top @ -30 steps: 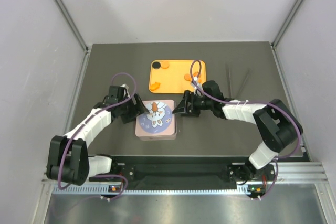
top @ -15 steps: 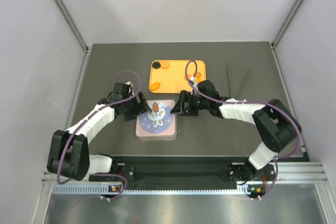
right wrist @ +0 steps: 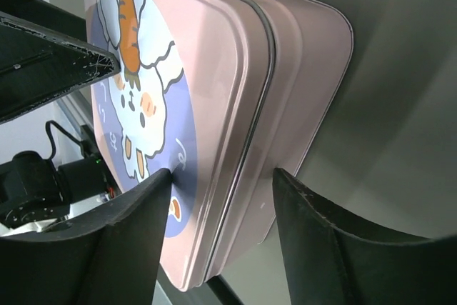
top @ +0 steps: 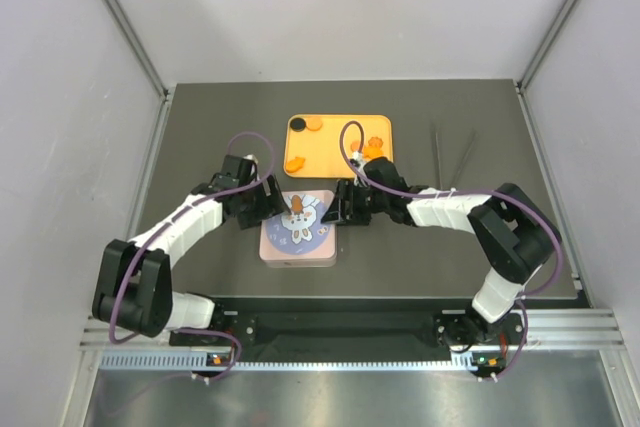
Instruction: Pack the cookies
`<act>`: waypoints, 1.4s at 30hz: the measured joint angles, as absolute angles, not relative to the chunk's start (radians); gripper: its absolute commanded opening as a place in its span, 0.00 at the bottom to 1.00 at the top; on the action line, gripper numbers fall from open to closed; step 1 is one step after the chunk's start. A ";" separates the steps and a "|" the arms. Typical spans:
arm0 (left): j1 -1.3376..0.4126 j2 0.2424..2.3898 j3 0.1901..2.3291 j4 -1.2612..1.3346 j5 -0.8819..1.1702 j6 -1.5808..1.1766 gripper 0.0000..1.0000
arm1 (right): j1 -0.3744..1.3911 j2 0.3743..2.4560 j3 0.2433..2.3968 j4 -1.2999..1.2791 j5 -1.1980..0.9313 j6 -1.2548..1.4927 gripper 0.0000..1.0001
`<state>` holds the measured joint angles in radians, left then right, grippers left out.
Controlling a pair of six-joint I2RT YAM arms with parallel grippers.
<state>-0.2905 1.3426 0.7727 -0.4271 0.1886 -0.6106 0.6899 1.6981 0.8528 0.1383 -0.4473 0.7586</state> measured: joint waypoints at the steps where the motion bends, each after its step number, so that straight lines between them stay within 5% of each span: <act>1: -0.291 1.345 0.773 -0.427 0.189 -0.611 0.84 | 0.690 1.698 0.853 0.138 -0.445 0.759 0.51; 7: -0.299 1.347 0.777 -0.430 0.175 -0.611 0.84 | 0.690 1.699 0.853 0.138 -0.442 0.762 0.52; 21: -0.325 1.374 0.804 -0.444 0.134 -0.611 0.84 | 0.690 1.699 0.827 0.187 -0.434 0.775 0.17; 23: -0.324 1.378 0.805 -0.441 0.134 -0.611 0.84 | 0.690 1.699 0.823 0.196 -0.435 0.779 0.26; 25: -0.324 1.380 0.805 -0.441 0.134 -0.611 0.84 | 0.690 1.699 0.818 0.204 -0.435 0.780 0.47; 30: -0.327 1.393 0.811 -0.425 0.142 -0.612 0.84 | 0.691 1.695 0.818 0.194 -0.411 0.762 0.69; 42: -0.340 1.443 0.852 -0.420 0.165 -0.599 0.84 | 0.604 1.675 0.852 0.160 -0.368 0.740 0.71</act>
